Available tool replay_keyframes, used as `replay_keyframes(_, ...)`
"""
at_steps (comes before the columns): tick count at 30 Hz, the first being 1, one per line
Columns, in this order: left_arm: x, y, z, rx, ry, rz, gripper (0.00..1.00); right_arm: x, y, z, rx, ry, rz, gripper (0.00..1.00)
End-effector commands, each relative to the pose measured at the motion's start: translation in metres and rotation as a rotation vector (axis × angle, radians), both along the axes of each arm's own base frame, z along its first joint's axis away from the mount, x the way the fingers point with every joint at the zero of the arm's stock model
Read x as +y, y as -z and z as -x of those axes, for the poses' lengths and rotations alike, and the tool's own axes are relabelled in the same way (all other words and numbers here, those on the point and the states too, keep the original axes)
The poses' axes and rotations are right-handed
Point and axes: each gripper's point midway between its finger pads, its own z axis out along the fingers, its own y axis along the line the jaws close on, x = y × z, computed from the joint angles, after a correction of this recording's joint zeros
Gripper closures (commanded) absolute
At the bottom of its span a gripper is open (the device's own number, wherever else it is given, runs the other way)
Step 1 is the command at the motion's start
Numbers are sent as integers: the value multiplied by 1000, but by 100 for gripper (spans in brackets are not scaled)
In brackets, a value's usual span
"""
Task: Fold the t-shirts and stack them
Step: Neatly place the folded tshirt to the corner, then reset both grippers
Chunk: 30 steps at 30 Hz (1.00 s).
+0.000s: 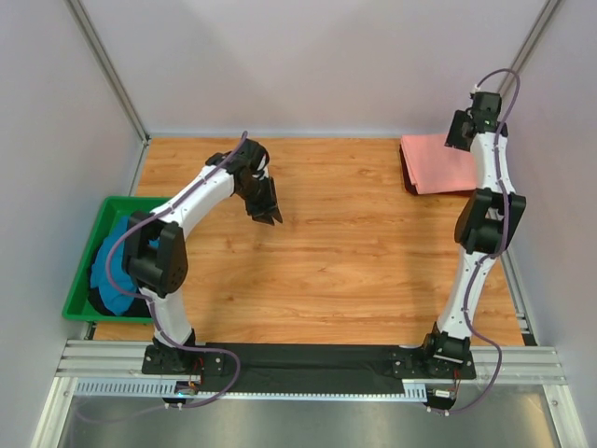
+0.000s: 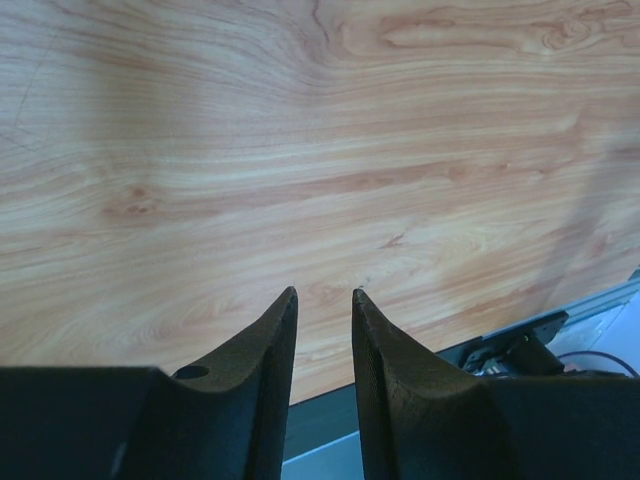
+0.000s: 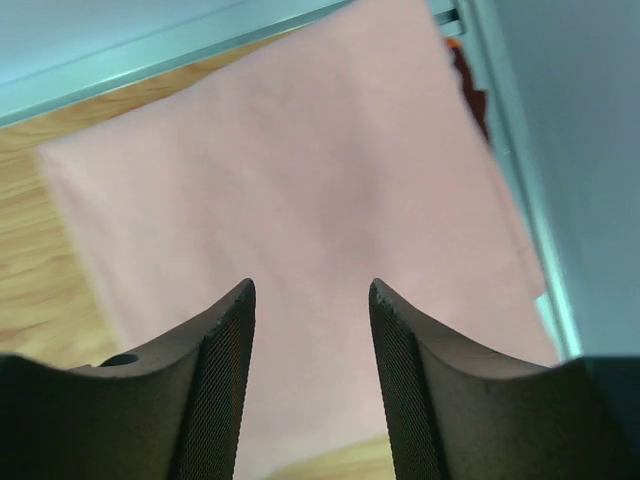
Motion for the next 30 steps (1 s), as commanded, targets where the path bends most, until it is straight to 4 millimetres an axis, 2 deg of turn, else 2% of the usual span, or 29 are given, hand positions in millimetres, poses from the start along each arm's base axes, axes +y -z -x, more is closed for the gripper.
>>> replay_keyframes(1,-5,-53,-3,-139,43,63,64,59,-88,19,-146,-46,-177,51)
replay_keyframes(2,-6,-66,-6,-186,51,81,64,75,-86,27,-125,-62,-208,49)
replay_keyframes(3,-9,-82,-11,-234,60,103,64,89,-91,42,-94,-68,-219,46)
replay_keyframes(4,-10,-94,-13,-277,75,117,64,111,-99,51,-79,-63,-243,45)
replay_keyframes(5,-12,-116,-16,-353,83,150,64,120,-120,67,-92,-53,-255,41)
replay_keyframes(7,-15,-142,-17,-444,94,196,64,144,-128,94,-56,-5,-361,36)
replay_keyframes(8,-13,-161,-11,-486,83,221,63,158,-155,115,-94,-24,-422,27)
replay_keyframes(9,-10,-161,-5,-486,73,229,63,167,-143,130,-52,-18,-468,23)
replay_keyframes(10,-11,-167,-3,-513,66,254,63,179,-149,144,-55,-42,-501,14)
replay_keyframes(11,-6,-169,10,-517,53,269,62,189,-173,165,-101,-57,-535,0)
replay_keyframes(12,-4,-173,16,-530,50,278,61,194,-162,180,-74,-65,-549,0)
replay_keyframes(13,-1,-175,21,-539,48,277,60,204,-169,192,-87,-109,-553,0)
replay_keyframes(14,5,-183,30,-563,48,276,37,209,-173,203,-95,-153,-547,0)
replay_keyframes(15,14,-181,30,-574,32,230,23,212,-188,223,-125,-171,-541,0)
replay_keyframes(16,22,-174,39,-537,25,184,8,215,-183,234,-108,-175,-545,0)
replay_keyframes(17,27,-180,40,-549,26,159,1,219,-185,244,-111,-191,-560,0)
replay_keyframes(18,31,-180,41,-556,41,134,1,221,-193,260,-128,-195,-570,0)
replay_keyframes(20,35,-182,49,-563,62,126,0,228,-180,279,-91,-194,-611,0)
replay_keyframes(21,35,-175,53,-555,71,129,1,232,-179,285,-90,-188,-647,0)
replay_keyframes(22,35,-177,55,-574,68,142,1,236,-182,298,-105,-194,-673,0)
replay_keyframes(23,37,-173,63,-575,69,150,1,241,-169,306,-71,-202,-698,0)
replay_keyframes(26,35,-170,76,-566,78,194,1,240,-165,323,-98,-211,-691,0)
replay_keyframes(27,34,-164,80,-545,86,202,1,240,-169,324,-125,-222,-683,0)
replay_keyframes(30,32,-169,89,-550,111,234,0,239,-174,328,-155,-234,-673,0)
